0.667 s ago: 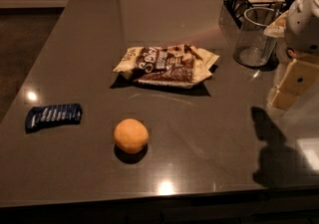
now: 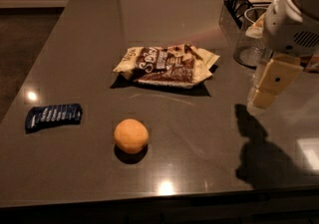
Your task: Move rxbar blueberry near orange
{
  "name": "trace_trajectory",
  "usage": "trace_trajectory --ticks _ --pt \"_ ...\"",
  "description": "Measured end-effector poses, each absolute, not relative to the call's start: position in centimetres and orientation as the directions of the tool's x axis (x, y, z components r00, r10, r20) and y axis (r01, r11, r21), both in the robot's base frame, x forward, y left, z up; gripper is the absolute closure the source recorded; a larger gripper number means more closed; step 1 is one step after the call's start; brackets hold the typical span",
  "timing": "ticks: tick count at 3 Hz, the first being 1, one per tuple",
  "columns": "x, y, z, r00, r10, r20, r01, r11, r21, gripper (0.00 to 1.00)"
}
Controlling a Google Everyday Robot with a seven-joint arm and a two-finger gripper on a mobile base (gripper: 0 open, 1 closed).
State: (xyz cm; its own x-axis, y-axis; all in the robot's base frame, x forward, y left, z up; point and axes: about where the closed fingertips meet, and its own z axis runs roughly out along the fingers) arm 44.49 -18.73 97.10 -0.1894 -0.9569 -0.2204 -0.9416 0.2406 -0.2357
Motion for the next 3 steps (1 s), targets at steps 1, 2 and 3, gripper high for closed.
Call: trace_trajectory --ticks 1,2,3 --pt "45.6 -14.5 96.3 -0.155 -0.960 -0.231 -0.953 0.207 -0.220 0.00" --pt "46.6 -9.2 95.0 -0.106 -0.967 -0.231 -0.968 0.154 -0.200 0.00" --pt "47.3 -3.6 93.8 -0.075 -0.965 -0.253 -0.980 0.118 -0.160 0.00"
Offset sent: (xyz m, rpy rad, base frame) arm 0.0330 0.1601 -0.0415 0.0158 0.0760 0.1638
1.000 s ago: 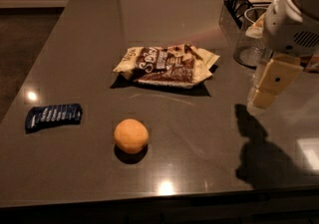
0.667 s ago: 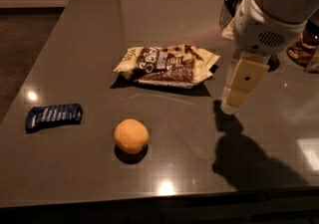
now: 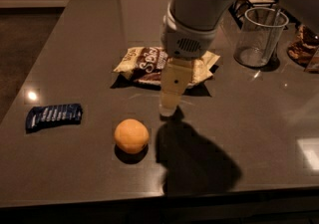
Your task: Move rxbar blueberry near orange
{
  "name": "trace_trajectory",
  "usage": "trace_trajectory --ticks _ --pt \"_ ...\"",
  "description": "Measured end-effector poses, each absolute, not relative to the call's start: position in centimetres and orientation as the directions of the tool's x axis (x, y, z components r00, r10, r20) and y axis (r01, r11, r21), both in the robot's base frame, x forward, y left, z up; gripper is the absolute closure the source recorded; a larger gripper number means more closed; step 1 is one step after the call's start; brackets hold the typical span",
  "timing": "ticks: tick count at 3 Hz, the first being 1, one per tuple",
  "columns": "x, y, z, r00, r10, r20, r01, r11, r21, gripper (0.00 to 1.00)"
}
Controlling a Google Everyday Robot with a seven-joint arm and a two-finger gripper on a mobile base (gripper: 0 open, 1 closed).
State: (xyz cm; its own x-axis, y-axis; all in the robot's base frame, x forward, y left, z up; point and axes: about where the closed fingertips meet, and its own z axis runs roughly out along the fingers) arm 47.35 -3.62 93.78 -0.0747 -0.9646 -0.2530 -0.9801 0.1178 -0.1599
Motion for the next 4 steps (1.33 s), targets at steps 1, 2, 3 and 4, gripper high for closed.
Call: trace_trajectory --ticks 1,2,3,4 --pt "47.3 2.9 92.8 -0.032 -0.963 -0.268 -0.992 0.064 -0.113 0.00" --pt "47.8 8.5 91.7 -0.008 -0.962 -0.272 -0.997 0.027 -0.067 0.00" --pt "48.0 13.4 90.5 0.025 -0.959 -0.281 -0.997 -0.005 -0.072 0.00" --pt "48.7 16.9 88.3 0.054 -0.958 -0.283 -0.996 -0.030 -0.088 0.00"
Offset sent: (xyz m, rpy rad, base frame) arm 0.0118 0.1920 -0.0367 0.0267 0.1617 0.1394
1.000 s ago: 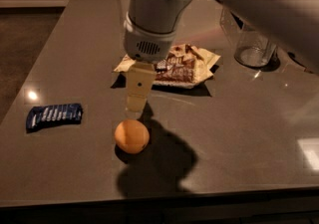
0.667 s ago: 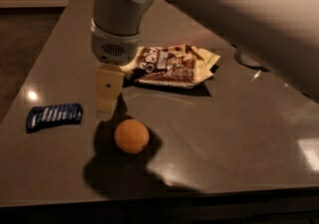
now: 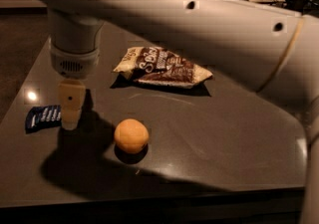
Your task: Move rxbar blueberry near orange
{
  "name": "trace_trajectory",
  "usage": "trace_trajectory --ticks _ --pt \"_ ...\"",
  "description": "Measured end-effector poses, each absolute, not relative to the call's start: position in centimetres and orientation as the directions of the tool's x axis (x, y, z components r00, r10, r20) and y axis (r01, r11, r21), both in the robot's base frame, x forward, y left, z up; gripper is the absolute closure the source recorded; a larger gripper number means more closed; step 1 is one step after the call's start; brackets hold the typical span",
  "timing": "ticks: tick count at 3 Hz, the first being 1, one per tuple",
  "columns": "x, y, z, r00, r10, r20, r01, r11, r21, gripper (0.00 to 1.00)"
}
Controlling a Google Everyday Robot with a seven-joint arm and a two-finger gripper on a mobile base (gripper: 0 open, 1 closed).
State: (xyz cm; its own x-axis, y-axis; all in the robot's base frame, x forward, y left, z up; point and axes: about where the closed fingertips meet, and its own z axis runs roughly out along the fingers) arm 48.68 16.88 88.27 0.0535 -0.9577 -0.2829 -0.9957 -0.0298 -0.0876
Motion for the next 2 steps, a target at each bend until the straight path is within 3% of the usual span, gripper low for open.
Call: trace_trajectory --ticks 1,2 --pt "48.2 19.6 86.4 0.094 -0.958 -0.272 -0.994 -0.074 -0.082 0.00" --pt "48.0 21.0 84.9 0.110 -0.962 -0.251 -0.993 -0.097 -0.061 0.15"
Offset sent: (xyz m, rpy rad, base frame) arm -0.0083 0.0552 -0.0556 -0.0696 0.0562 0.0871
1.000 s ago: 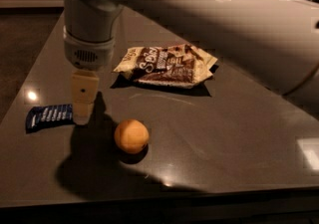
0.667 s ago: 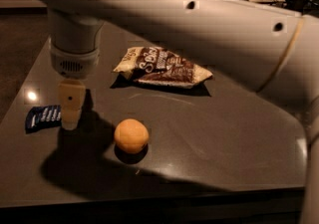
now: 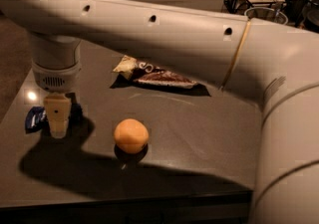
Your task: Move rxbar blueberry near orange
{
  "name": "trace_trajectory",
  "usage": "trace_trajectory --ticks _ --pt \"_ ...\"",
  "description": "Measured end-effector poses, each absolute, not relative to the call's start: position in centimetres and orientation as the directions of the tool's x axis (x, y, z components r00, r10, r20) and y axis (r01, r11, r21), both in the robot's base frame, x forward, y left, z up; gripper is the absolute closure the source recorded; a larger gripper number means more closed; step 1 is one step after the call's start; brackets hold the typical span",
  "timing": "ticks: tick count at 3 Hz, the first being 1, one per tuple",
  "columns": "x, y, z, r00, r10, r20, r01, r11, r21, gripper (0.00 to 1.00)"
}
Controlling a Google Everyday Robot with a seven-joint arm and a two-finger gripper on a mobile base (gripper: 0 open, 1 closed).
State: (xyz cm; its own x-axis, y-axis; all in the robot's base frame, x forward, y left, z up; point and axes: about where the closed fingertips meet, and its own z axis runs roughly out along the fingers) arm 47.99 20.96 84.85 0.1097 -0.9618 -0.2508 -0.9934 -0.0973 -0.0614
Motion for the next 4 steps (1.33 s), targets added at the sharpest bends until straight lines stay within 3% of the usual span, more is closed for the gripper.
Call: trace_trajectory --ticks 3,4 --pt "47.9 21.4 83.9 0.097 -0.974 -0.206 -0.995 -0.099 -0.004 0.86" --pt "49.4 19.1 85.5 0.025 -0.974 -0.224 -1.000 -0.025 -0.003 1.00"
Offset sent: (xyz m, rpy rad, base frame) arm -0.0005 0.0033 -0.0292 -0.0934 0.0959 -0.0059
